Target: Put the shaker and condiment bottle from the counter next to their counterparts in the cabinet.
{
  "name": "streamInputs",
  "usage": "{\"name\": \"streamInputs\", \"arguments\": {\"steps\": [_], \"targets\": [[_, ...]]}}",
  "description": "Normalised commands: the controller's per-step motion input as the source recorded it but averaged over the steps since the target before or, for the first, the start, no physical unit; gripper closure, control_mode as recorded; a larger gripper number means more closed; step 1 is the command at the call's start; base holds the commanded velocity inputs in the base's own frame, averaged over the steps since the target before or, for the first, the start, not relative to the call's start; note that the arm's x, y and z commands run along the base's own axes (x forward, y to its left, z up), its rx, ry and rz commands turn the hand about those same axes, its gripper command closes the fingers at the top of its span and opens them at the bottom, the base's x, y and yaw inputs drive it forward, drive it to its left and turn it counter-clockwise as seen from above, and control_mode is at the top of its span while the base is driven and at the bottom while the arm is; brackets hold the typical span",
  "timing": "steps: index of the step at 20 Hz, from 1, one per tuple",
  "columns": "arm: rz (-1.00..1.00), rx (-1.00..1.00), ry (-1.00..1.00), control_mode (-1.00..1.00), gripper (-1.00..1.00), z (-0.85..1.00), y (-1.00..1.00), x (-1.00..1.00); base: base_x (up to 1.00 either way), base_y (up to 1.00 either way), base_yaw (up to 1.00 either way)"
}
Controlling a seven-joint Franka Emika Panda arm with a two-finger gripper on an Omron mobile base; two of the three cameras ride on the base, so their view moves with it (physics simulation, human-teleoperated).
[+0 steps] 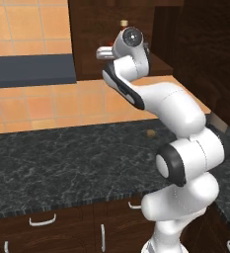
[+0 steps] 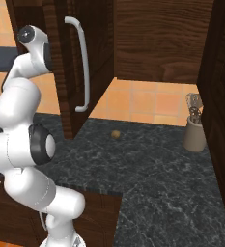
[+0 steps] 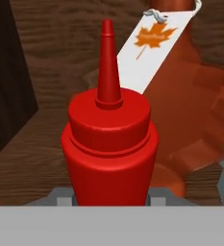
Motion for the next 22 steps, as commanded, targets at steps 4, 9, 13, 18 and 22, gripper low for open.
{"name": "streamInputs", "arguments": {"steps": [4,9,13,18,22], "targets": [[0.02,0.0,0.0,-1.0,-1.0,-0.38,0.0,0.12,0.0,0.0,0.0],[0.05,0.0,0.0,-1.0,-1.0,-0.5,0.0,-0.09,0.0,0.0,0.0],[0.06,0.0,0.01,-1.0,-1.0,-0.32,0.0,-0.36,0.0,0.0,0.0],[0.03,0.0,0.0,-1.0,-1.0,-0.06,0.0,-0.66,0.0,0.0,0.0],[0.02,0.0,0.0,-1.0,-1.0,0.0,0.0,-0.64,0.0,0.0,0.0]]}}
